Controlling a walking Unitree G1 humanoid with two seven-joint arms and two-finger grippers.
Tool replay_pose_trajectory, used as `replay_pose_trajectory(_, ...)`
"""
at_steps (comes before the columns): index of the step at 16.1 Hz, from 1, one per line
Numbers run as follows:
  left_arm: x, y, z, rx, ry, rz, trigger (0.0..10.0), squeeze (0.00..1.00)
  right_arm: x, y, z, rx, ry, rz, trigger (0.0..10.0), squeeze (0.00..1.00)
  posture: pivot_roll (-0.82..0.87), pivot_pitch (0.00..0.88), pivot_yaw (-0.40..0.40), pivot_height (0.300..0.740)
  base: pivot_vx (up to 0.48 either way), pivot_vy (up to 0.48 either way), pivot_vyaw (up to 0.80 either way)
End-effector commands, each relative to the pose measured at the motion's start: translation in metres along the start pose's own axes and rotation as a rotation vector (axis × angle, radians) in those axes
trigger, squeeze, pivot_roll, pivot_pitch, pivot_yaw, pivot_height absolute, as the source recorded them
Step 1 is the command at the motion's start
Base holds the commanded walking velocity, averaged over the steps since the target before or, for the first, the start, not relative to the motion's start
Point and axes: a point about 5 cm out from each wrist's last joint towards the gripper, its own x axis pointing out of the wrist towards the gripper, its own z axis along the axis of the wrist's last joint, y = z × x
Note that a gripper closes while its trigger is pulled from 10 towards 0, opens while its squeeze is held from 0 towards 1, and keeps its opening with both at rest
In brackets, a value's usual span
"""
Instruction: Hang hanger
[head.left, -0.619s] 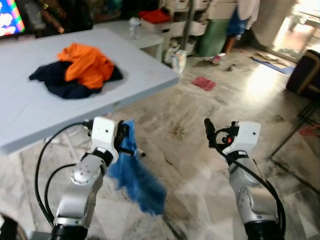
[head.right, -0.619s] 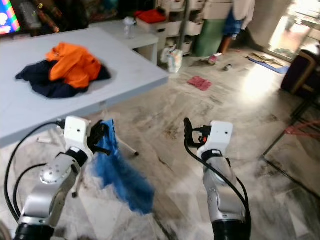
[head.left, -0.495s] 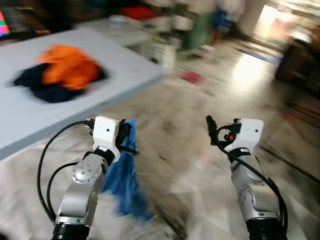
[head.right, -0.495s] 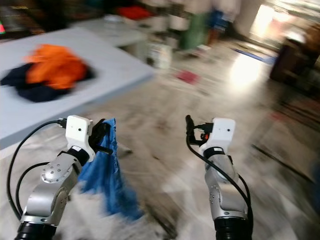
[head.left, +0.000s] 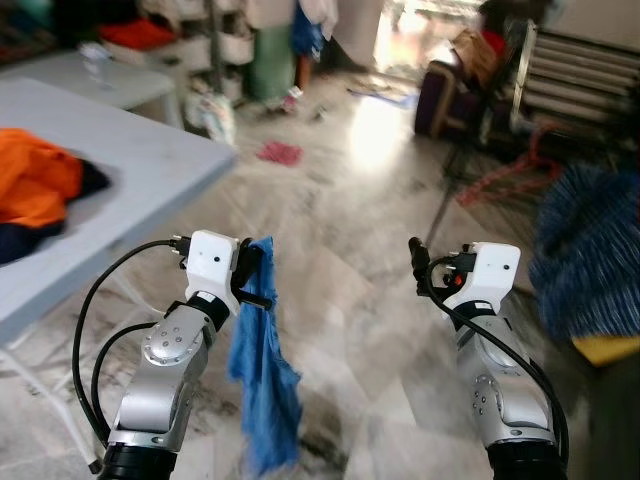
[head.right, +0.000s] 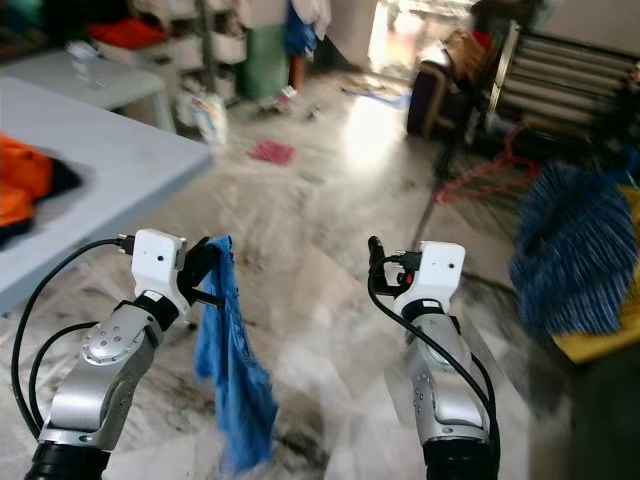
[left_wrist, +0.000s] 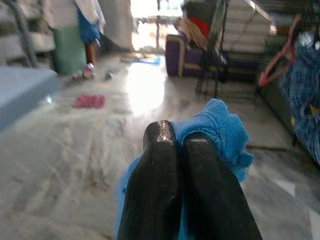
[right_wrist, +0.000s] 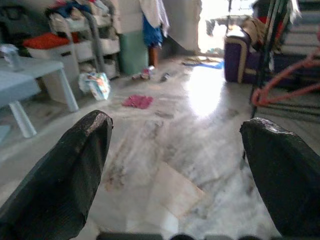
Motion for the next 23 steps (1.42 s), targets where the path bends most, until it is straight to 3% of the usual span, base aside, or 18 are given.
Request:
replay_pose_trajectory(1, 0.003, -0.007, 0.002, -0.003, -0.007, -0.025, 10.0, 0.0, 0.0, -0.009, 0.001, -0.01, 0.001, -0.028, 10.0, 0.0, 0.08, 0.051, -0.079, 0.74, 0.281, 0.39, -0.8)
replay_pose_trajectory(4, 0.003, -0.008, 0.001, -0.01, 0.002, -0.015, 10.0, 0.0, 0.0, -0.009, 0.003, -0.01, -0.007, -0.029, 10.0, 0.0, 0.08, 0.054, -0.08, 0.74, 0.345, 0.331, -0.8)
replay_pose_trajectory(6, 0.004, -0.004, -0.002, 0.047, 0.028, 0.027, 10.0, 0.0, 0.0, -0.008, 0.005, -0.017, -0.024, -0.027, 10.0, 0.0, 0.08, 0.053, -0.08, 0.74, 0.0, 0.0, -0.26)
replay_pose_trajectory(9, 0.002, 0.016, 0.001, 0.044, 0.002, 0.189, 10.0, 0.0, 0.0, -0.011, 0.005, -0.046, -0.02, -0.071, 10.0, 0.0, 0.08, 0.052, -0.079, 0.74, 0.0, 0.0, 0.0)
replay_pose_trajectory(11, -0.004, 0.03, 0.004, 0.086, -0.044, 0.236, 10.0, 0.0, 0.004, -0.019, 0.009, -0.102, -0.033, -0.102, 10.0, 0.0, 0.08, 0.053, -0.077, 0.74, 0.0, 0.0, 0.0)
replay_pose_trajectory(12, -0.006, 0.033, 0.004, 0.111, -0.057, 0.223, 10.0, 0.0, 0.005, -0.022, 0.011, -0.076, -0.04, -0.11, 10.0, 0.0, 0.08, 0.053, -0.077, 0.74, 0.0, 0.0, 0.0)
replay_pose_trajectory(14, -0.011, 0.05, 0.0, 0.047, -0.033, 0.313, 10.0, 0.0, 0.006, -0.024, 0.021, -0.15, -0.12, -0.148, 10.0, 0.0, 0.08, 0.053, -0.078, 0.74, 0.0, 0.0, 0.0)
replay_pose_trajectory(17, -0.013, 0.061, 0.008, 0.073, -0.072, 0.397, 10.0, 0.0, -0.004, -0.023, 0.021, -0.084, -0.148, -0.151, 10.0, 0.0, 0.1, 0.038, -0.037, 0.74, 0.0, 0.0, 0.0)
replay_pose_trajectory(20, -0.01, 0.058, 0.015, 0.103, -0.1, 0.347, 10.0, 0.0, -0.015, -0.021, 0.007, -0.046, -0.132, -0.185, 10.0, 0.0, 0.1, 0.032, 0.002, 0.74, 0.0, 0.0, 0.0)
replay_pose_trajectory(23, -0.005, 0.053, 0.014, 0.097, -0.099, 0.286, 10.0, 0.0, -0.015, -0.016, 0.007, -0.024, -0.132, -0.167, 10.0, 0.0, 0.1, 0.031, 0.003, 0.74, 0.0, 0.0, 0.0)
